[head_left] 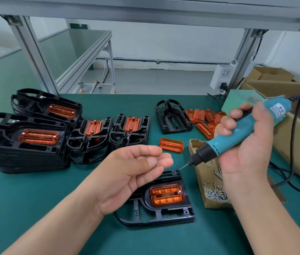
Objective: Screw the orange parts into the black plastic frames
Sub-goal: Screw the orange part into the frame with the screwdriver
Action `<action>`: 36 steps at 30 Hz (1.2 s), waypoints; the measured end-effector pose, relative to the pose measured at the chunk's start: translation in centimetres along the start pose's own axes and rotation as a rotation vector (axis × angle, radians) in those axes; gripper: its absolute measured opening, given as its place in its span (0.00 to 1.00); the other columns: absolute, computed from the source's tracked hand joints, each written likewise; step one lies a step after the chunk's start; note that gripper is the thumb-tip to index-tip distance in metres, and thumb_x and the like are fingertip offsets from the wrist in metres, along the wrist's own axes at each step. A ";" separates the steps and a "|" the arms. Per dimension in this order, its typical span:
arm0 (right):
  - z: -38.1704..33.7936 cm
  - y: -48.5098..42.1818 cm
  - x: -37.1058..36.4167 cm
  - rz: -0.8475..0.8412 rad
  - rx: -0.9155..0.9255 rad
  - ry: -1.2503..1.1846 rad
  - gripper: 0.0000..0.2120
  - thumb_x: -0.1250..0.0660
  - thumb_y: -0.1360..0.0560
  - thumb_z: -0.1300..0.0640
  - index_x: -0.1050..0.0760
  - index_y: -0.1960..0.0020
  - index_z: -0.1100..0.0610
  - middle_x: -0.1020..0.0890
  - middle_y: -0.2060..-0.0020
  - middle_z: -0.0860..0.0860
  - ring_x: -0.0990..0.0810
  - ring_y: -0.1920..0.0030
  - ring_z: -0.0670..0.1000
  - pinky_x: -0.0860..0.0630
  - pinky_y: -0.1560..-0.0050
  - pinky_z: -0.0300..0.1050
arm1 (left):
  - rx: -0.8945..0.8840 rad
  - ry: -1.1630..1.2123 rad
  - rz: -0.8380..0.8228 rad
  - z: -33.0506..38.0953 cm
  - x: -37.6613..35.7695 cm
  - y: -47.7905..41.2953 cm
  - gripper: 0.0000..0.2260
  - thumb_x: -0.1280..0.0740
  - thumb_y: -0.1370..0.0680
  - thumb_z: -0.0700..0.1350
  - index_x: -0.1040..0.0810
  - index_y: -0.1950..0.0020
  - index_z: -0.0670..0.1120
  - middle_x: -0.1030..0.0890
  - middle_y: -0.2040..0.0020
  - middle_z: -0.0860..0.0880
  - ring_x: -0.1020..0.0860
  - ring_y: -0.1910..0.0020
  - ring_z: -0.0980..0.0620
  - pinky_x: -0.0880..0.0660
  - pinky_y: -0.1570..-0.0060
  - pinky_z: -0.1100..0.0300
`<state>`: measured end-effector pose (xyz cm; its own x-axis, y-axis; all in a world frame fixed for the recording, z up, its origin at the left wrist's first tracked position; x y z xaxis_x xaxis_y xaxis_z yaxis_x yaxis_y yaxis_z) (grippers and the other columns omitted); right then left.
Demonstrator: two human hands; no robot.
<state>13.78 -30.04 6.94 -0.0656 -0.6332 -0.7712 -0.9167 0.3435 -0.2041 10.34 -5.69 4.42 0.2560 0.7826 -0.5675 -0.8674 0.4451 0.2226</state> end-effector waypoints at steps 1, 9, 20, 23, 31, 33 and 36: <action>0.0 0.0 0.0 0.001 -0.001 -0.004 0.07 0.36 0.15 0.52 0.27 0.51 0.54 0.24 0.59 0.49 0.27 0.65 0.46 0.28 0.65 0.38 | -0.001 -0.020 0.033 -0.2 -0.1 0.0 0.14 0.30 0.23 0.34 0.20 0.38 0.34 0.16 0.39 0.34 0.15 0.40 0.42 0.17 0.52 0.61; 0.0 0.1 -0.2 0.017 -0.002 -0.016 0.07 0.36 0.16 0.53 0.27 0.50 0.54 0.23 0.59 0.49 0.27 0.65 0.46 0.27 0.65 0.38 | 0.130 0.133 -0.024 -0.5 -0.5 0.3 0.14 0.34 0.20 0.32 0.24 0.34 0.30 0.18 0.38 0.31 0.17 0.37 0.40 0.17 0.48 0.59; -0.6 0.4 -0.3 -0.024 0.008 -0.070 0.07 0.35 0.16 0.51 0.26 0.49 0.54 0.23 0.58 0.48 0.26 0.65 0.45 0.27 0.64 0.37 | -0.003 -0.342 0.065 -0.8 -1.6 0.9 0.12 0.28 0.22 0.51 0.20 0.48 0.42 0.15 0.58 0.38 0.17 0.70 0.49 0.27 0.77 0.64; -0.7 0.4 -0.4 -0.018 0.006 -0.077 0.07 0.36 0.16 0.51 0.27 0.49 0.54 0.23 0.58 0.48 0.26 0.66 0.45 0.27 0.65 0.37 | -0.066 -0.430 0.074 -0.8 -1.5 0.9 0.12 0.25 0.22 0.54 0.18 0.58 0.48 0.18 0.64 0.40 0.24 0.77 0.52 0.32 0.78 0.65; -0.8 0.5 -0.6 -0.020 0.007 -0.083 0.07 0.35 0.16 0.51 0.26 0.50 0.54 0.23 0.58 0.48 0.26 0.65 0.45 0.27 0.64 0.37 | 0.037 -0.365 -0.037 -1.4 -1.6 0.9 0.05 0.29 0.18 0.40 0.13 0.47 0.44 0.13 0.49 0.38 0.14 0.56 0.45 0.17 0.62 0.59; -0.8 0.6 -0.7 -0.023 0.007 -0.086 0.07 0.35 0.16 0.51 0.26 0.50 0.54 0.23 0.59 0.48 0.26 0.66 0.45 0.27 0.65 0.37 | 0.039 -0.384 -0.073 -1.7 -1.6 0.9 0.08 0.32 0.17 0.38 0.13 0.46 0.46 0.13 0.46 0.38 0.13 0.49 0.42 0.16 0.58 0.58; -0.7 0.9 -0.9 -0.047 0.000 -0.078 0.07 0.35 0.16 0.51 0.26 0.50 0.54 0.24 0.59 0.49 0.26 0.66 0.45 0.27 0.65 0.37 | 0.011 -0.446 -0.072 -2.0 -1.7 0.9 0.10 0.35 0.16 0.36 0.15 0.45 0.46 0.13 0.45 0.41 0.14 0.45 0.41 0.15 0.55 0.56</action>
<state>12.72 -29.63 7.91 0.0080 -0.5927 -0.8054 -0.9181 0.3149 -0.2408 8.29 -7.54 3.99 0.4763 0.8595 -0.1854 -0.8367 0.5078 0.2050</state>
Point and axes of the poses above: each hand's wrist, its own y-axis away from the middle knuckle, its own x-axis out of the back of the hand, z = x × y, the point moved 1 cm from there along -y, towards the middle knuckle
